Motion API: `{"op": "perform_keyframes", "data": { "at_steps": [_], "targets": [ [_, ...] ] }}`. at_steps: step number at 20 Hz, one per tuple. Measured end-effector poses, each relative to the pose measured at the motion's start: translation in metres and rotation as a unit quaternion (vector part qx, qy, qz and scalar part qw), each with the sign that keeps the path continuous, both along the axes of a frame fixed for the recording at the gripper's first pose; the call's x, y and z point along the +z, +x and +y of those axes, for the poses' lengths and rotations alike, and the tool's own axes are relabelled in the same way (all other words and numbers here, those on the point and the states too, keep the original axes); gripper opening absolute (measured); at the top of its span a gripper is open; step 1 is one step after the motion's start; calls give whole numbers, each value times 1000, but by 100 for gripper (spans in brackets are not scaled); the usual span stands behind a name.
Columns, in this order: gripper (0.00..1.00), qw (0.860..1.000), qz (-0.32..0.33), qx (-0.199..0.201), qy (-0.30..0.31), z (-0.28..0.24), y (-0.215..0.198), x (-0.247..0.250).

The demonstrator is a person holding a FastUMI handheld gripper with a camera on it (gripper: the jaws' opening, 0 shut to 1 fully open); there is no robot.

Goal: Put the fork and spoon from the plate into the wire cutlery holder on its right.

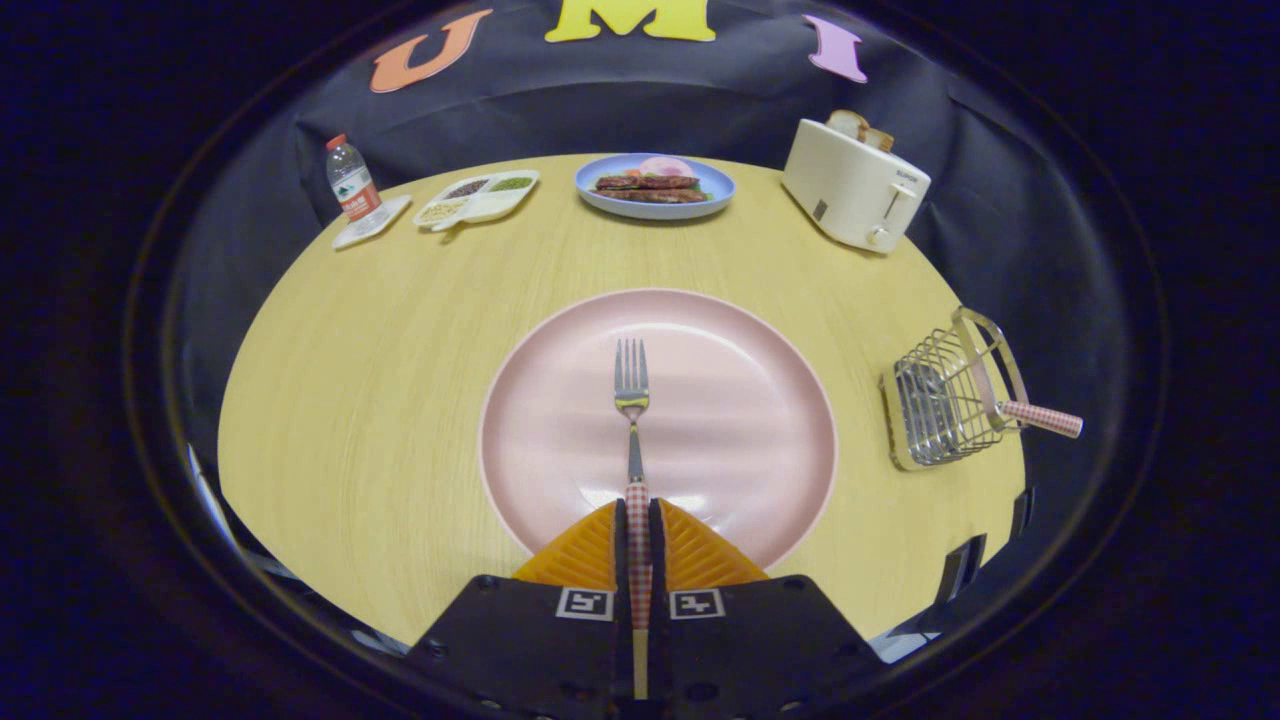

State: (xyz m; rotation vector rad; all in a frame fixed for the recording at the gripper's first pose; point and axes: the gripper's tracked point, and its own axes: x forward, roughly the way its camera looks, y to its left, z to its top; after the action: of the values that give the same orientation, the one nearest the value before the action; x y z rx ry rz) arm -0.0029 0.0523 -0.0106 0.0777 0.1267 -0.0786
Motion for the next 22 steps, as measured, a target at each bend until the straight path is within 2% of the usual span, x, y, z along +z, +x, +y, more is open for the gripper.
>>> {"op": "perform_keyframes", "data": {
  "at_steps": [6, 10, 14, 16, 22],
  "targets": [
    [6, 1000, -7, 7, 6, -34, -27, 18],
    [6, 999, -9, 27, 18, -61, -47, 31],
    [6, 999, -14, 19, 28, -102, -71, 46],
    [6, 999, -7, 29, 27, -116, -82, 51],
    [6, 999, 18, 25, 7, -168, -119, 64]
  ]
}}
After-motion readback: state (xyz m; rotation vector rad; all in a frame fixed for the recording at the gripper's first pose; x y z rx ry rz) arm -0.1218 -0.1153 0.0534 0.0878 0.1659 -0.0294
